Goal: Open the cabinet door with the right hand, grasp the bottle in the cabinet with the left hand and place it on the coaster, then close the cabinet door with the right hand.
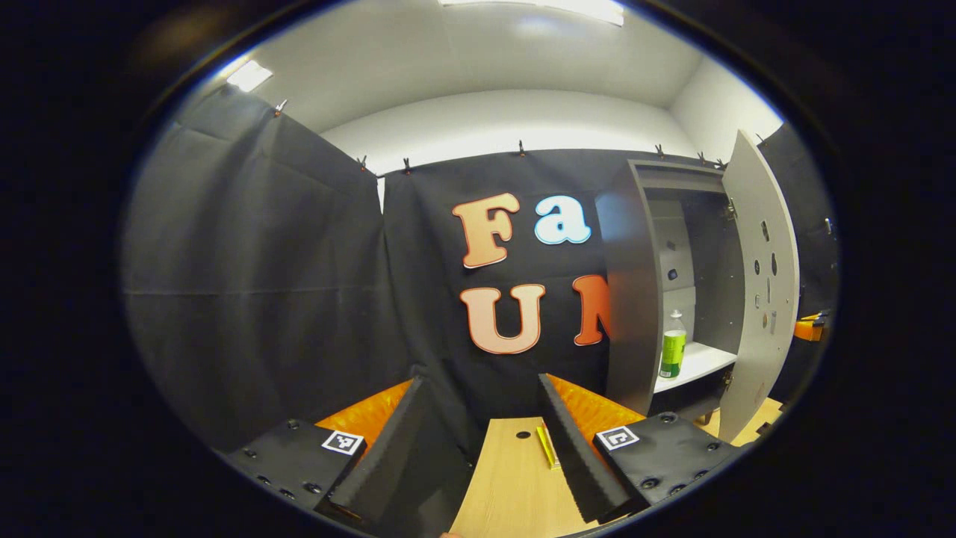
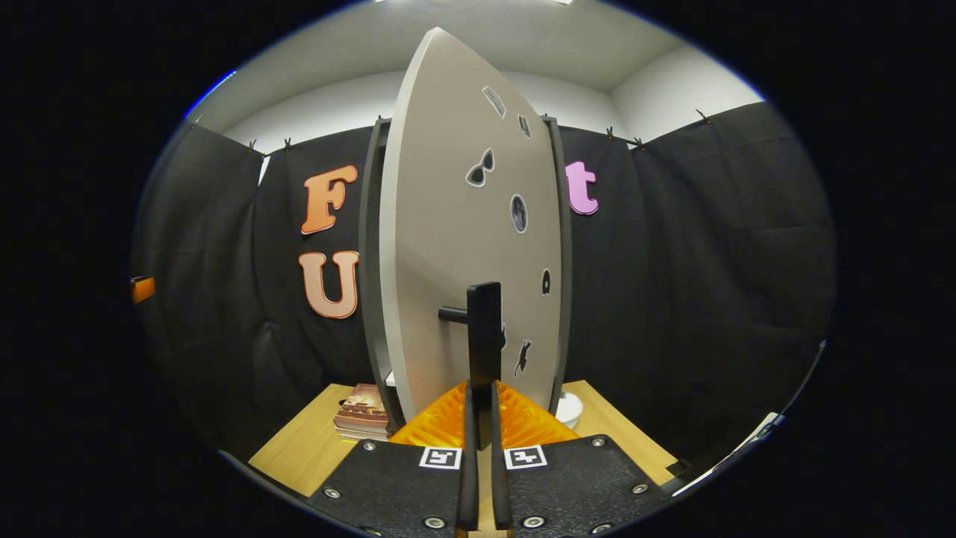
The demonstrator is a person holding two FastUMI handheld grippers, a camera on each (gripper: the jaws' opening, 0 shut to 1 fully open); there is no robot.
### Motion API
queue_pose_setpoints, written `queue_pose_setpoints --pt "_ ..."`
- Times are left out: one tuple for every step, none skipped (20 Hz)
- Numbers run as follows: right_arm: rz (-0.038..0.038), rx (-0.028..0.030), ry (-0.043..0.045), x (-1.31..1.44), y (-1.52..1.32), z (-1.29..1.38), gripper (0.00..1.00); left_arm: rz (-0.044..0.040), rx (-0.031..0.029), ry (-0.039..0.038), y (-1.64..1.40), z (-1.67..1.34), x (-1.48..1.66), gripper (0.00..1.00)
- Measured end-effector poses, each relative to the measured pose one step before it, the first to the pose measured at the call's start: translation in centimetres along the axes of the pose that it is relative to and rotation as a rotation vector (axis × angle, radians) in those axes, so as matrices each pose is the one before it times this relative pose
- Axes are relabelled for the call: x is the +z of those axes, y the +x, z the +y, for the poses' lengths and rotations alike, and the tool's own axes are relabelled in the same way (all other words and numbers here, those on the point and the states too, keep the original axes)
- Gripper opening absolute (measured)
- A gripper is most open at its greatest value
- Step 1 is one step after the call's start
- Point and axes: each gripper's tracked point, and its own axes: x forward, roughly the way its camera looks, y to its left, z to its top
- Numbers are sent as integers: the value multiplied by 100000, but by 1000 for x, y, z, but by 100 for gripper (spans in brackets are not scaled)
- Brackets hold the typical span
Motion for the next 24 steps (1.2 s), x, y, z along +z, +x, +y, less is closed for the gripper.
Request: queue_pose_setpoints --pt "-47 -1382 137 -9 -218 -605 7 -428 -865 25 541 -549 206 97" --pt "-149 -1474 145 -30 -233 -584 7 -520 -607 96 408 -546 110 99" --pt "-44 -1573 -167 -54 12 -628 6 -391 -394 88 438 -378 98 97" --pt "-29 -1672 -312 -59 -140 -678 6 -395 -622 -128 295 -576 36 97" --pt "-96 -1400 -335 41 -85 -482 6 -168 -946 -265 385 -678 81 97" --pt "-50 -1366 -368 -32 -118 -484 6 -102 -1198 -111 253 -693 139 99" --pt "-150 -1570 1094 58 115 -509 6 -147 -1103 232 244 -646 83 99" --pt "219 -1224 218 46 -288 -614 1 -321 -855 334 237 -613 112 99" --pt "-134 -959 140 -60 180 -288 1 -383 -862 241 204 -678 236 98" --pt "9 -846 111 -74 46 -465 1 -319 -972 185 289 -861 136 99" --pt "-36 -830 61 90 4 -466 1 -205 -1016 216 243 -736 142 99" --pt "-251 -873 152 -128 -53 -441 1 -75 -847 391 240 -747 115 97" --pt "-44 -975 353 124 24 -555 1 -73 -616 532 209 -634 126 97" --pt "7 -561 195 115 -25 -505 1 -31 -538 431 20 -592 42 97" --pt "69 -261 334 -28 227 -452 1 121 -600 182 217 -644 26 97" --pt "-16 -53 313 -16 132 -431 1 210 -624 -36 227 -764 -23 97" --pt "-26 124 153 -79 140 -191 1 288 -584 -235 342 -659 65 97" --pt "-37 376 373 -127 -62 -302 1 317 -354 -277 58 -676 -156 97" --pt "-218 319 452 39 36 -364 1 305 -255 -369 155 -583 -38 96" --pt "39 182 171 16 -74 -287 1 465 -385 -481 254 -679 -165 96" --pt "47 -110 -163 48 263 -200 1 512 -408 -373 286 -774 -41 97" --pt "60 -157 -394 -110 212 -314 1 505 -356 -357 251 -629 -90 97" --pt "82 -60 -333 -55 254 -526 0 455 -219 -337 215 -591 -133 97" --pt "-23 229 -112 6 -23 -495 1 391 -158 -342 219 -591 -73 99"
